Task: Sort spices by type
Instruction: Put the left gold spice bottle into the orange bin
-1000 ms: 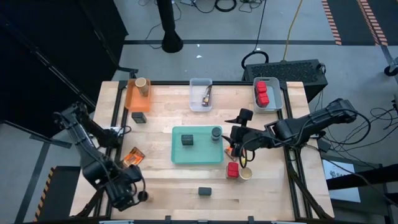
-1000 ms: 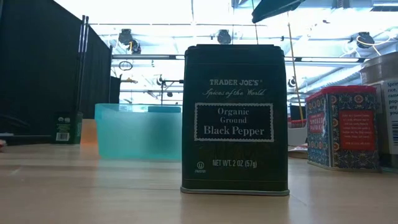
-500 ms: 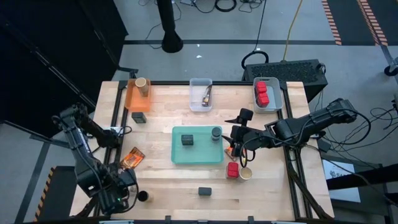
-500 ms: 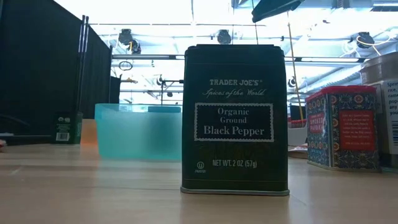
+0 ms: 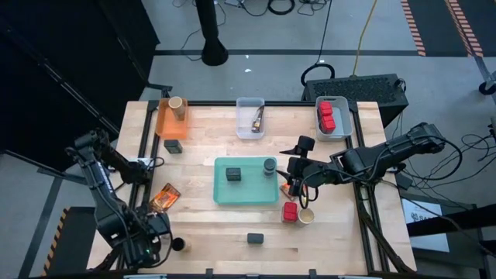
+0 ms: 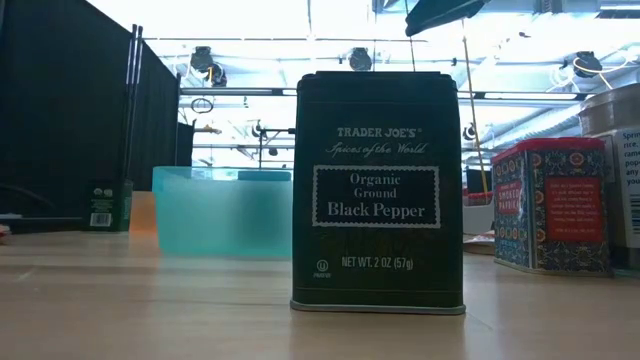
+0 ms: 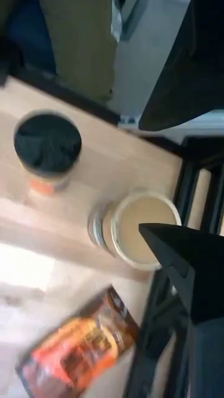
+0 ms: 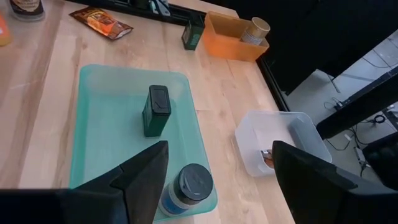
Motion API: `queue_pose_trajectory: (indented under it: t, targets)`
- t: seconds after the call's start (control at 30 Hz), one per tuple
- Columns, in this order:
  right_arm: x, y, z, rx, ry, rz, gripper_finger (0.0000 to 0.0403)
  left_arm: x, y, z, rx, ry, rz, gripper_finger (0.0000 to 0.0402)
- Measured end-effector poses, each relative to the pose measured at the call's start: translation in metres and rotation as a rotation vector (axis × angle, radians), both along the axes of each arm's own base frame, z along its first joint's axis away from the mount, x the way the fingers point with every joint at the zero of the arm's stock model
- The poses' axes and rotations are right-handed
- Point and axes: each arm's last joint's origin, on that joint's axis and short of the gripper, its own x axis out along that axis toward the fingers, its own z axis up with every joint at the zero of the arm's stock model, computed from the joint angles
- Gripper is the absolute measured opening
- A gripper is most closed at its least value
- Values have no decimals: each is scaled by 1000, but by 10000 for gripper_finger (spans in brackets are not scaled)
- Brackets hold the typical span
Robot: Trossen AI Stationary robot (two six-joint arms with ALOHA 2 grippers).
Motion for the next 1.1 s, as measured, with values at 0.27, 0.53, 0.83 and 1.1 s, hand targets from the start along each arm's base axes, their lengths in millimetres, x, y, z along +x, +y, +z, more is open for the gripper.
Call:
queue_pose_trajectory:
  t: [0.27,0.53,0.83,1.1]
  targets:
    - [0,0,0,-1,1,1,270,2,-4,1,-37,-26,0,256]
    - [0,0,0,-4,2,3,270,2,-3,1,-28,-28,1,256]
    - [0,0,-2,-1,1,0,270,-2,1,0,25,0,-11,256]
    - [0,0,-5,1,11,-4,270,-10,11,-2,118,99,-23,256]
